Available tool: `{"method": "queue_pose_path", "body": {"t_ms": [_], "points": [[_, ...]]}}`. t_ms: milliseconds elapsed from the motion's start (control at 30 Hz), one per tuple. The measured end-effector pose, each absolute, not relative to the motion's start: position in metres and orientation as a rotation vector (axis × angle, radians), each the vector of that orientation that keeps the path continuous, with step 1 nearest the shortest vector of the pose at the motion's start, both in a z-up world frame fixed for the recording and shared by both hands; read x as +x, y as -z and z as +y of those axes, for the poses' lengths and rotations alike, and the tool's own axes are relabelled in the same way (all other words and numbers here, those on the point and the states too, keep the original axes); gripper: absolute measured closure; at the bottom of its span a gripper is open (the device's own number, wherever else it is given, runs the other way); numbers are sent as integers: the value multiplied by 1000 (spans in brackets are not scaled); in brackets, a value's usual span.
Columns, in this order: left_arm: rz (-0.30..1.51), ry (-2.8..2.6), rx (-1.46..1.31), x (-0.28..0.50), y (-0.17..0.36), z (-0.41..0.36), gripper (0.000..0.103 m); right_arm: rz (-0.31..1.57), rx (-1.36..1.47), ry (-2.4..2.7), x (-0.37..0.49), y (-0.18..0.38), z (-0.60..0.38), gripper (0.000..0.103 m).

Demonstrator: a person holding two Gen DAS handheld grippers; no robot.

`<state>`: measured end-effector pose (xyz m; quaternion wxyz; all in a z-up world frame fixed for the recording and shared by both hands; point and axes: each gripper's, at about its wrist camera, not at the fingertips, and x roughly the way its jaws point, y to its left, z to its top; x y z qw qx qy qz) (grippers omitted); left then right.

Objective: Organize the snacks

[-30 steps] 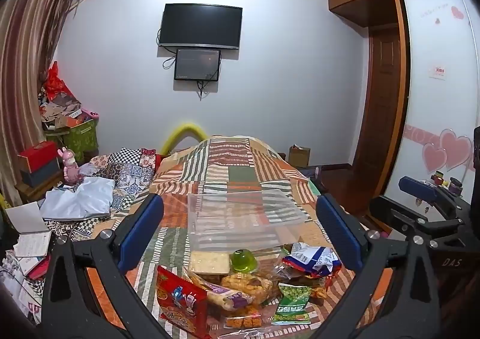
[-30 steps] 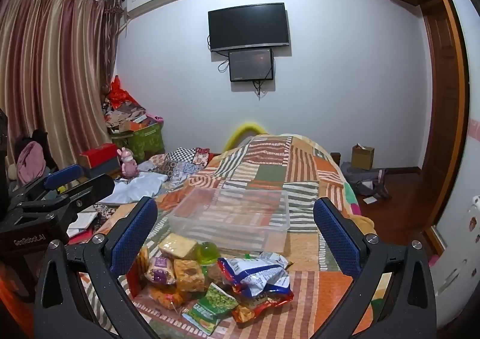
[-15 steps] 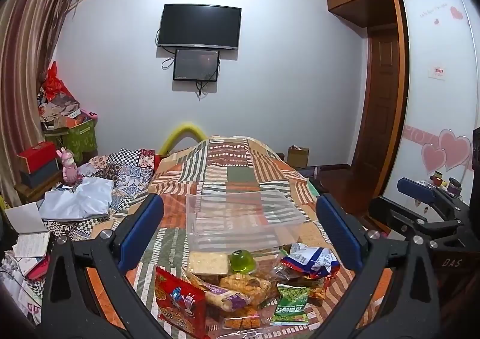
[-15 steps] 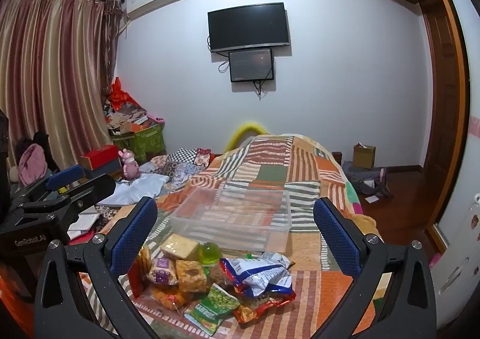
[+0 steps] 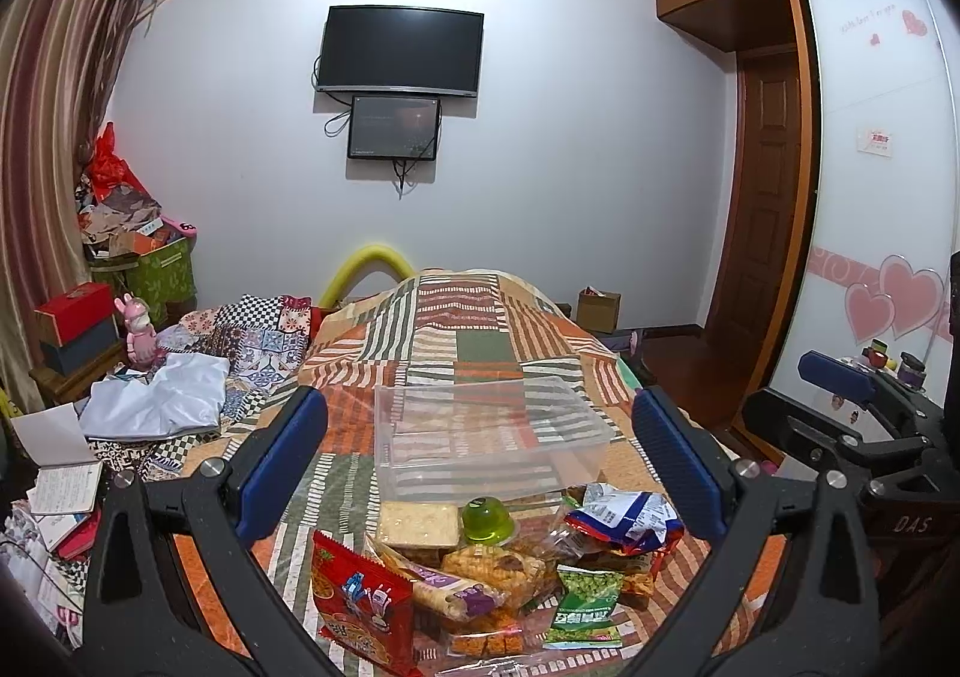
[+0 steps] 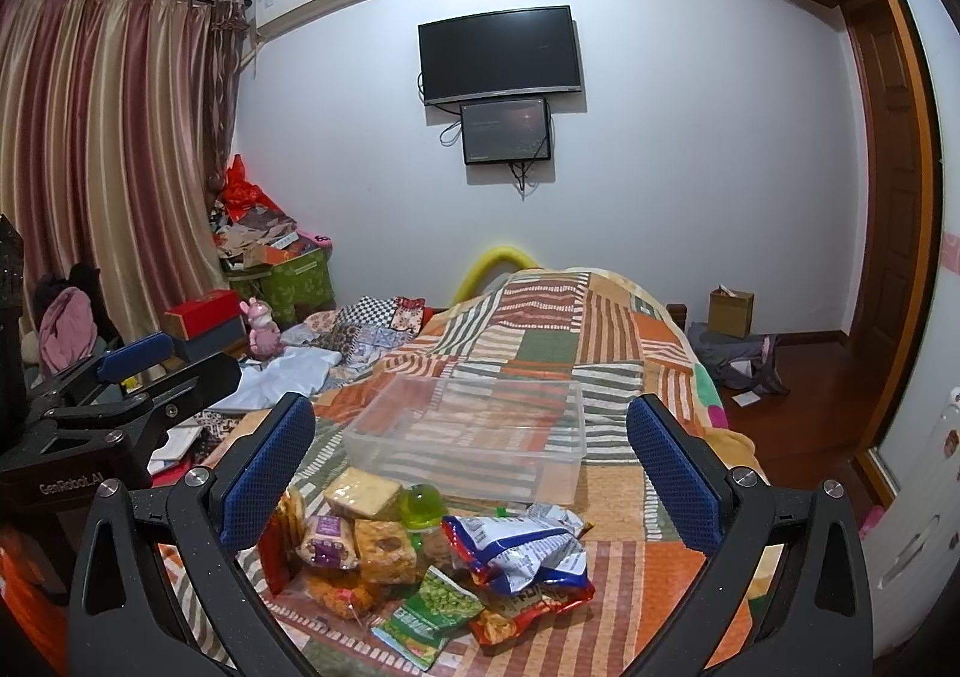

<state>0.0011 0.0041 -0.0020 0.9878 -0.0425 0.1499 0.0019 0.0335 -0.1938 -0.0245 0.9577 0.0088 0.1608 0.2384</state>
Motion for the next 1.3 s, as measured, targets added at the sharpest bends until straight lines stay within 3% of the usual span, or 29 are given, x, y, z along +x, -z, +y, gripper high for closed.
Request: {"method": "queue_pose_path", "body": {"t_ms": [1300], "points": [[325, -6, -92, 12, 8, 7, 0, 337, 23, -487, 37, 27, -196, 0]]}}
